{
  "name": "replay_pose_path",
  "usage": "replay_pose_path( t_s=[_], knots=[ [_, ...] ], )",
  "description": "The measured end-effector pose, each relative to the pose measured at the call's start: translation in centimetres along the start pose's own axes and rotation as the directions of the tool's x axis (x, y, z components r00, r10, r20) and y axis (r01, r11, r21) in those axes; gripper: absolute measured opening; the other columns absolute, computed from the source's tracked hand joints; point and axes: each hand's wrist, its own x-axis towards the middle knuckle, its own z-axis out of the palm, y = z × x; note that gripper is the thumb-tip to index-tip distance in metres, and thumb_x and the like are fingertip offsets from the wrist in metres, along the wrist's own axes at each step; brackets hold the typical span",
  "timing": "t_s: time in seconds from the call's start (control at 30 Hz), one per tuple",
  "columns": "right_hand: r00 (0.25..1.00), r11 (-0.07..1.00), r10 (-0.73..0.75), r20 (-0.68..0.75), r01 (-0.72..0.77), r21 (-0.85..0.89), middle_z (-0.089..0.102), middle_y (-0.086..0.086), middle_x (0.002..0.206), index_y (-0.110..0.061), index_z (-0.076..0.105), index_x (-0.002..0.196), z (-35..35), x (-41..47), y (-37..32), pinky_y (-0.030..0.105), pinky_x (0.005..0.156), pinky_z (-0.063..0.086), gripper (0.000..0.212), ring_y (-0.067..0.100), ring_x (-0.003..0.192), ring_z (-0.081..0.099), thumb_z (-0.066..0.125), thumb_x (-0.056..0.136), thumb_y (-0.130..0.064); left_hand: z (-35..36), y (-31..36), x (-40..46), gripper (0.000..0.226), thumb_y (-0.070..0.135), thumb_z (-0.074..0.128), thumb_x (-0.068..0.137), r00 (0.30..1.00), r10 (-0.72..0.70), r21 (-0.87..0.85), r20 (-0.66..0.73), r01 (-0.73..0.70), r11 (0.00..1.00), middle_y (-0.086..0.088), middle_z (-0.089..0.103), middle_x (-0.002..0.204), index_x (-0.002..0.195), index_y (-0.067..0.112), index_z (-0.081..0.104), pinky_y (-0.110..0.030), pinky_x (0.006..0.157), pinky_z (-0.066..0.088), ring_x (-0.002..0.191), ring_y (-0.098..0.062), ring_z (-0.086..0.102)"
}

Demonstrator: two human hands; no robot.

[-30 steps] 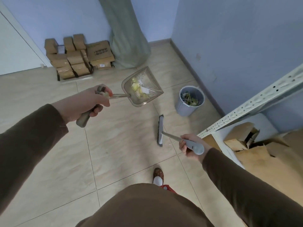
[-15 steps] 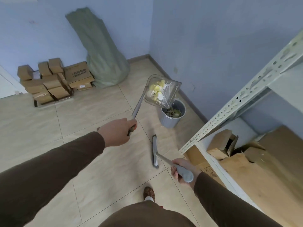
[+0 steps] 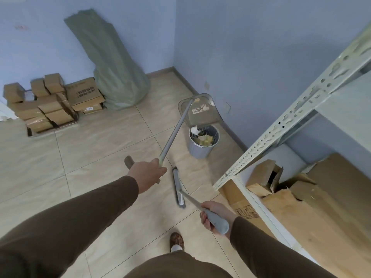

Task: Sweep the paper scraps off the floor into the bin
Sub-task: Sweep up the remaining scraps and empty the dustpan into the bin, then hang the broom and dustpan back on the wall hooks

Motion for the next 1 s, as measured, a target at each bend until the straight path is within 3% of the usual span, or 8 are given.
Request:
replay_pose_path(
  t_s=[0.33, 0.43, 0.57, 0.63, 0.7, 0.77, 0.87, 1.0],
  knots=[
    [1.000, 1.000, 0.006, 0.011, -0.006, 0.002, 0.053, 0.006, 0.059, -0.003, 0.057, 0.087, 0.2, 0.1, -1.0, 0.019, 0.035, 0.042, 0.023, 0.011, 0.044, 0.046, 0.054, 0.097, -0.023, 0.0, -1.5, -0.6, 0.041, 0.005, 0.055, 0.087, 1.000, 0.002, 0.031, -0.021, -0.001, 1.000, -0.009, 0.045, 0.117, 0.122, 0.021, 0.042, -0.032, 0.040, 0.028, 0.047, -0.018, 0.037],
    [0.999, 1.000, -0.001, 0.032, 0.001, 0.012, 0.054, 0.006, 0.060, -0.002, 0.058, 0.086, 0.2, 0.0, -1.7, 0.020, 0.034, 0.044, 0.024, 0.012, 0.047, 0.046, 0.055, 0.096, -0.023, -0.4, -2.0, -0.9, 0.038, 0.006, 0.052, 0.088, 0.999, -0.011, -0.019, -0.045, 0.011, 1.000, -0.005, 0.046, 0.113, 0.119, 0.025, 0.043, -0.034, 0.044, 0.035, 0.053, -0.019, 0.048],
    [0.998, 1.000, 0.001, 0.062, -0.002, 0.018, 0.054, 0.006, 0.060, -0.001, 0.057, 0.087, 0.3, -0.2, -3.0, 0.021, 0.033, 0.044, 0.022, 0.011, 0.047, 0.048, 0.057, 0.095, -0.022, -1.4, -3.0, -1.3, 0.031, 0.012, 0.050, 0.092, 0.993, -0.080, -0.128, -0.087, 0.068, 0.989, 0.000, 0.047, 0.108, 0.117, 0.029, 0.044, -0.033, 0.046, 0.036, 0.052, -0.012, 0.042],
    [0.997, 1.000, -0.011, 0.077, 0.010, 0.009, 0.054, 0.006, 0.061, -0.001, 0.056, 0.093, 0.5, -0.1, -3.8, 0.021, 0.033, 0.045, 0.021, 0.011, 0.047, 0.049, 0.058, 0.094, -0.022, -2.2, -3.4, -1.6, 0.032, 0.013, 0.048, 0.091, 0.987, -0.122, -0.180, -0.102, 0.102, 0.978, 0.001, 0.047, 0.106, 0.117, 0.031, 0.043, -0.035, 0.048, 0.043, 0.058, -0.015, 0.050],
    [0.995, 1.000, -0.021, 0.099, 0.020, 0.008, 0.054, 0.006, 0.062, -0.001, 0.055, 0.097, 0.7, -0.1, -4.9, 0.021, 0.034, 0.046, 0.021, 0.011, 0.047, 0.050, 0.059, 0.094, -0.022, -3.0, -4.0, -1.8, 0.028, 0.016, 0.047, 0.094, 0.978, -0.173, -0.237, -0.119, 0.141, 0.961, 0.002, 0.048, 0.104, 0.117, 0.032, 0.043, -0.032, 0.047, 0.037, 0.064, -0.018, 0.055],
    [0.991, 1.000, -0.023, 0.130, 0.021, 0.013, 0.053, 0.005, 0.062, -0.002, 0.053, 0.096, 1.0, -0.2, -6.4, 0.021, 0.033, 0.045, 0.020, 0.011, 0.045, 0.051, 0.059, 0.095, -0.022, -3.7, -4.9, -1.5, 0.023, 0.021, 0.046, 0.095, 0.960, -0.226, -0.338, -0.162, 0.161, 0.927, 0.005, 0.050, 0.098, 0.115, 0.033, 0.045, -0.030, 0.049, 0.037, 0.065, -0.015, 0.055],
    [0.982, 0.999, -0.021, 0.187, 0.013, 0.043, 0.051, 0.004, 0.060, -0.005, 0.050, 0.092, 1.6, -0.1, -9.2, 0.019, 0.032, 0.044, 0.019, 0.010, 0.041, 0.051, 0.058, 0.095, -0.022, -4.7, -7.1, -0.7, 0.025, 0.020, 0.051, 0.092, 0.931, -0.314, -0.507, -0.188, 0.182, 0.842, 0.006, 0.054, 0.090, 0.111, 0.035, 0.049, -0.034, 0.063, 0.053, 0.067, -0.011, 0.055],
    [0.973, 0.996, -0.032, 0.229, 0.013, 0.086, 0.050, 0.004, 0.060, -0.006, 0.048, 0.094, 3.2, 0.6, -13.5, 0.019, 0.031, 0.045, 0.019, 0.009, 0.039, 0.053, 0.056, 0.097, -0.022, -7.1, -10.6, 0.2, 0.031, 0.014, 0.056, 0.087, 0.895, -0.428, -0.692, -0.128, 0.228, 0.684, 0.001, 0.062, 0.096, 0.113, 0.029, 0.055, -0.038, 0.075, 0.055, 0.077, -0.018, 0.060]
  ],
)
